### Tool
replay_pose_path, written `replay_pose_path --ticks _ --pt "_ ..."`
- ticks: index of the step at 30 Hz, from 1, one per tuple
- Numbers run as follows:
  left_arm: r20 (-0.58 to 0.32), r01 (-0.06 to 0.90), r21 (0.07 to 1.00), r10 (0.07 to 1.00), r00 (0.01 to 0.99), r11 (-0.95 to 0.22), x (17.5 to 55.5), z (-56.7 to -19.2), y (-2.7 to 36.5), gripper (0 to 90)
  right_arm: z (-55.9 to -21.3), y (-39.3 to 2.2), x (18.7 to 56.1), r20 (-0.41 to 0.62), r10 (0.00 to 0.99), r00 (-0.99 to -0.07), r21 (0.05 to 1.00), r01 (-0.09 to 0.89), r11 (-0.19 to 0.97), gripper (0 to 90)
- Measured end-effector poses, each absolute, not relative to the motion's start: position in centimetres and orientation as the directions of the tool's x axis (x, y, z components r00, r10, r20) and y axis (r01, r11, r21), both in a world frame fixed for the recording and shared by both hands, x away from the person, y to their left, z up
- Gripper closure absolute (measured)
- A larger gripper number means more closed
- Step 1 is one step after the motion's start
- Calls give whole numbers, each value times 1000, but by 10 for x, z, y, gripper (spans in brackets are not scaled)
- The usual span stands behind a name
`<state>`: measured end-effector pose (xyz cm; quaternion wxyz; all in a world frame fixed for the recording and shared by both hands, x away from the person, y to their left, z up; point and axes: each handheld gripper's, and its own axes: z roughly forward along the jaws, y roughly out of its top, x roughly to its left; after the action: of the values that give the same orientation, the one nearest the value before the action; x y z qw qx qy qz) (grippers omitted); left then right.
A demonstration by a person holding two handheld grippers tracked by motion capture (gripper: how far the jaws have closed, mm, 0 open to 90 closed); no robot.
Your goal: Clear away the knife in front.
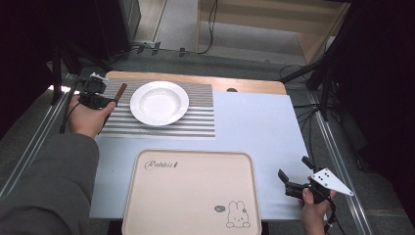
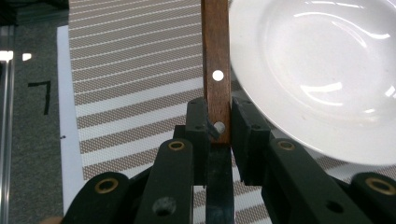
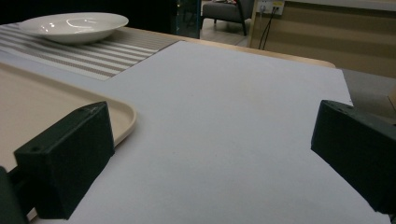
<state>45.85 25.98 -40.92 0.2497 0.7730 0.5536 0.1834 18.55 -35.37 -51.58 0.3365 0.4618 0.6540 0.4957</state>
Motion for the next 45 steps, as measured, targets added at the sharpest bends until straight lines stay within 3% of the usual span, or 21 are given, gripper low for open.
replay_pose_path --ticks 45 --pt "-10 663 615 836 548 -427 338 -414 213 775 -516 -353 185 3 938 -346 960 265 95 0"
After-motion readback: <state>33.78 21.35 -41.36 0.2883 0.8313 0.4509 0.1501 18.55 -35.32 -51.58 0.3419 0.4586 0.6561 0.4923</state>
